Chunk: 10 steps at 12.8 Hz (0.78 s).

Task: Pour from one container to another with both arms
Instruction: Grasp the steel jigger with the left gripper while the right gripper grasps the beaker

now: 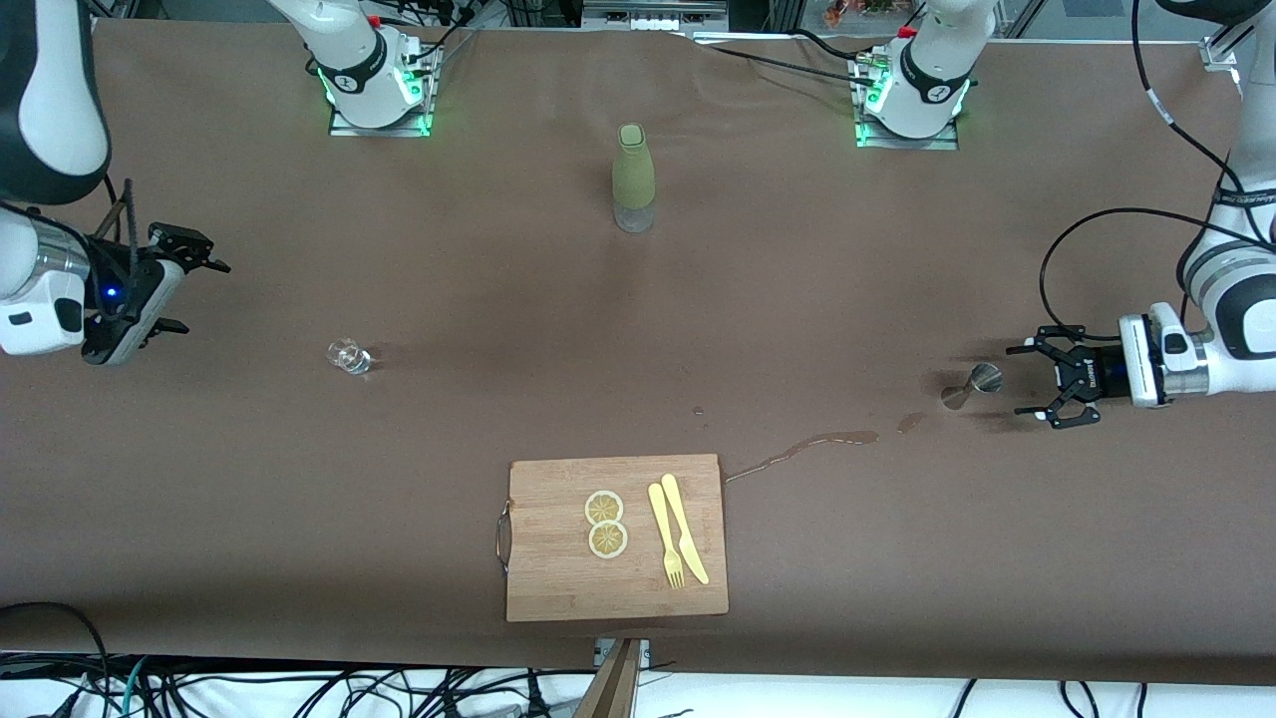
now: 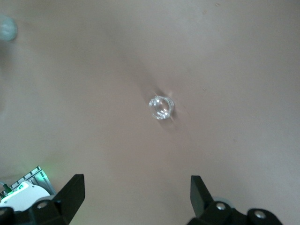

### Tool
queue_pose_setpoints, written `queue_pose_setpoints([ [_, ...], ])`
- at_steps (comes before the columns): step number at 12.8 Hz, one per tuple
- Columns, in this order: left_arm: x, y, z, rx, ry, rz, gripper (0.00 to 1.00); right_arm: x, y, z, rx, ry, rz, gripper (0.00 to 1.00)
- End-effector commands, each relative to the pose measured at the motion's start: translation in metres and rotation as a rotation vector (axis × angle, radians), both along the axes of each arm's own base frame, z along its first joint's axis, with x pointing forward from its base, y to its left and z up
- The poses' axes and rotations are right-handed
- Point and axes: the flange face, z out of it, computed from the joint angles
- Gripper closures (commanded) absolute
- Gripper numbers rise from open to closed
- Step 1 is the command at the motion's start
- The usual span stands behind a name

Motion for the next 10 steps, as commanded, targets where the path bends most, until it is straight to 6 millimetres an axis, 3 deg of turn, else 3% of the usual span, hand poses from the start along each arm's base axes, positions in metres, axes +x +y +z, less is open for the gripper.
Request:
queue_pose_setpoints([
  [1,0.001,0.006,-0.020,-0.060,-0.083,-0.007,0.00,0.006,-0.036,-0.034,0.184,-0.006,0.060,0.00],
  [3,0.000,0.004,-0.036,-0.092,-0.118,-0.004,0.00,0.007,-0.071,-0.071,0.339,-0.026,0.075,0.00],
  [6,-0.003,-0.003,-0.056,-0.131,-0.159,-0.004,0.00,0.005,-0.101,-0.119,0.540,-0.088,0.129,0.00],
  [10,-0.002,-0.021,-0.077,-0.174,-0.181,-0.004,0.00,0.001,-0.122,-0.198,0.774,-0.237,0.254,0.00],
])
